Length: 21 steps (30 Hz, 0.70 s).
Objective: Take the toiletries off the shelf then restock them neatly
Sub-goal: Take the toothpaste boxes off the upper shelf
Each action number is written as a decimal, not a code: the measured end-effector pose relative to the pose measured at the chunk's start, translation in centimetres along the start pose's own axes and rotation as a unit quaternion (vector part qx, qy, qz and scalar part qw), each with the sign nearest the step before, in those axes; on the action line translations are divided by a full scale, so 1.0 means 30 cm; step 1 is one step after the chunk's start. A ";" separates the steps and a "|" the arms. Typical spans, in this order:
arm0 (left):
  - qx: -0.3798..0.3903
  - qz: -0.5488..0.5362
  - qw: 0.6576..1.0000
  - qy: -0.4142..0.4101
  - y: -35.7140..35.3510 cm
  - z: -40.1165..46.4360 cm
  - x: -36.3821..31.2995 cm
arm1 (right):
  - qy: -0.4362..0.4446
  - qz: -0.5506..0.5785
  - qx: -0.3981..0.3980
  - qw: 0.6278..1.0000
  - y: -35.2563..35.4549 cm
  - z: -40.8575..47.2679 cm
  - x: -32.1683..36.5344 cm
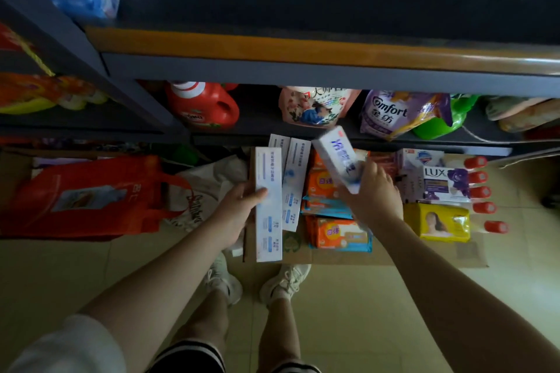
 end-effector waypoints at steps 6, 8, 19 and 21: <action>-0.030 0.103 0.994 -0.033 -0.094 0.102 0.019 | -0.030 -0.020 0.078 0.996 -0.061 -0.035 -0.081; -0.043 0.108 0.992 -0.050 -0.125 0.137 0.006 | -0.012 -0.049 0.055 0.997 -0.062 -0.023 -0.066; 0.033 0.417 0.904 -0.094 -0.167 0.091 -0.077 | 0.038 -0.023 0.000 0.999 0.031 -0.034 0.006; 0.036 0.460 0.878 -0.124 -0.124 0.020 -0.138 | 0.121 0.031 -0.041 0.991 0.123 -0.064 0.104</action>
Point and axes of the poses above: each hand's wrist, its own z-axis towards the middle knuckle, its own y-axis out of the back of the hand, x = y × z, the point moved 7 cm from there along z, towards the middle knuckle, and after that the axes turned 6 degrees about -z, right-handed, at the moved point
